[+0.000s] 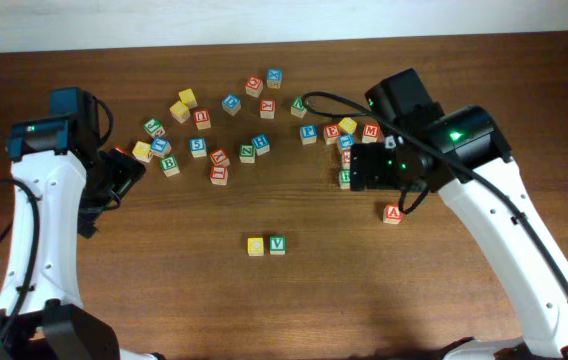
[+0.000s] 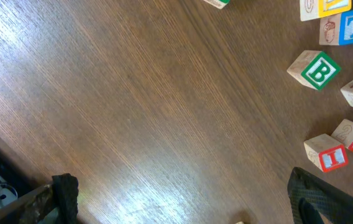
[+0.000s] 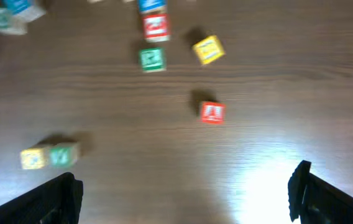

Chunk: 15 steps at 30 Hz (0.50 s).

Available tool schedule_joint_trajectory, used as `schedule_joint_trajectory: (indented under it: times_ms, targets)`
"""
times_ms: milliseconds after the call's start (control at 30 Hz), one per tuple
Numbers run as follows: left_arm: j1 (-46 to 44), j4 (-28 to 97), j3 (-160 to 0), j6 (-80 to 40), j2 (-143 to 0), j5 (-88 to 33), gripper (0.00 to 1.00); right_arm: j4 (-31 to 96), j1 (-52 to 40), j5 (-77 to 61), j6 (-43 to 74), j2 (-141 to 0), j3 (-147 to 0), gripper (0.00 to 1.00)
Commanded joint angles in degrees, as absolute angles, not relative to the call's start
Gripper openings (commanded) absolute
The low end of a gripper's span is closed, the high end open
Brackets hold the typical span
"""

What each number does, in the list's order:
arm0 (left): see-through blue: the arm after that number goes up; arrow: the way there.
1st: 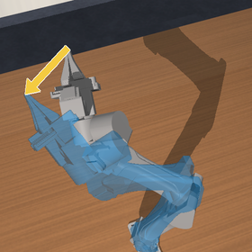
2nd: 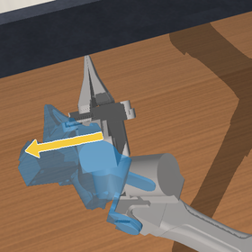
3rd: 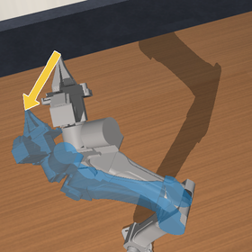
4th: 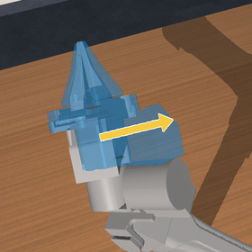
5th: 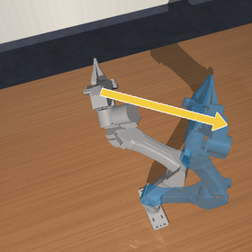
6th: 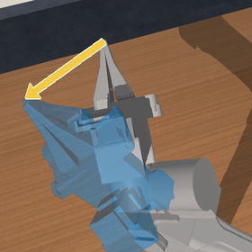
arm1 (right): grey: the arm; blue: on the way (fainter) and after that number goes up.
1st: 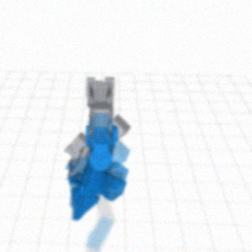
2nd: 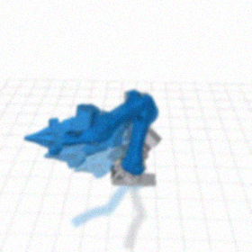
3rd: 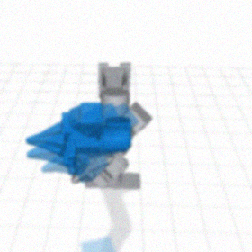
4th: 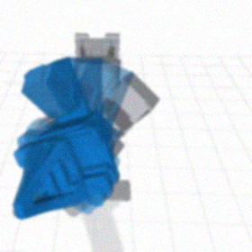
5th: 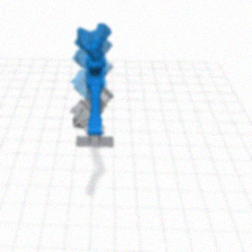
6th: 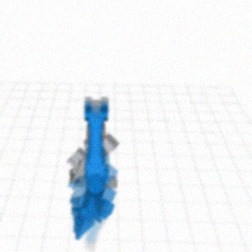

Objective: Spell out CVPR

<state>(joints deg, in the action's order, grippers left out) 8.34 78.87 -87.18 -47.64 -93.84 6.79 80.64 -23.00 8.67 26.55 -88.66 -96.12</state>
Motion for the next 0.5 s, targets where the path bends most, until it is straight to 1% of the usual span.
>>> schedule_joint_trajectory:
  times_ms: [0, 167, 300, 467]
  targets:
    - [8.8, 78.9, -87.0, -48.2, -93.9, 6.9, 0.99, 81.1, -22.7, 13.3, 28.6, -88.2, -97.0, 0.98]
    - [8.8, 78.9, -87.0, -48.2, -93.9, 6.8, 0.99, 81.0, -22.9, 6.9, 28.6, -88.3, -97.0, 0.98]
    - [8.8, 78.9, -87.0, -48.2, -93.9, 6.9, 0.99, 80.4, -22.9, -1.0, 28.6, -88.5, -97.0, 0.98]
    - [8.8, 78.9, -87.0, -48.2, -93.9, 6.9, 0.99, 80.2, -22.9, -1.8, 28.6, -88.5, -97.0, 0.98]
